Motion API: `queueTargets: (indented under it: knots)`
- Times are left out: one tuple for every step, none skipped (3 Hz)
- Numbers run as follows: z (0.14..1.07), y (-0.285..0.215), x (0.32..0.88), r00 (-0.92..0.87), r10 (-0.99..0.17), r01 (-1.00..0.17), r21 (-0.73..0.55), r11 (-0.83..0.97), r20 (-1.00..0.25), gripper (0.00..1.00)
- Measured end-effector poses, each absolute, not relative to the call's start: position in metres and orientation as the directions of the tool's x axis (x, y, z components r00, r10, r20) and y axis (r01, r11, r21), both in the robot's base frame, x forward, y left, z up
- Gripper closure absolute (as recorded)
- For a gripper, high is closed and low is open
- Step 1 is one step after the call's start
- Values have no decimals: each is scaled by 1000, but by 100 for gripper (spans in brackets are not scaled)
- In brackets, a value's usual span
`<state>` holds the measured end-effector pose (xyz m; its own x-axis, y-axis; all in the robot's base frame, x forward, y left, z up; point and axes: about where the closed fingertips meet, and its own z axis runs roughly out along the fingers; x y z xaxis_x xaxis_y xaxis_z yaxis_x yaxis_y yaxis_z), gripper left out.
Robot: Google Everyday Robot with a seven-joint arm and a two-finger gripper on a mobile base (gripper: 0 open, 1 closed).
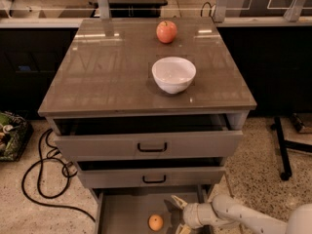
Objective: Pick orange from bottom drawer and place on counter
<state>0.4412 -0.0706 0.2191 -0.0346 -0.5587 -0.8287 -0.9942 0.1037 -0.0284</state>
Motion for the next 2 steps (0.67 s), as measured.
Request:
queueTargets:
  knots:
    - [195,-53,445,-50,-514,-996,6,86,-857,0]
    - [175,-40,450,-61,-469,-997,32,71,-881,0]
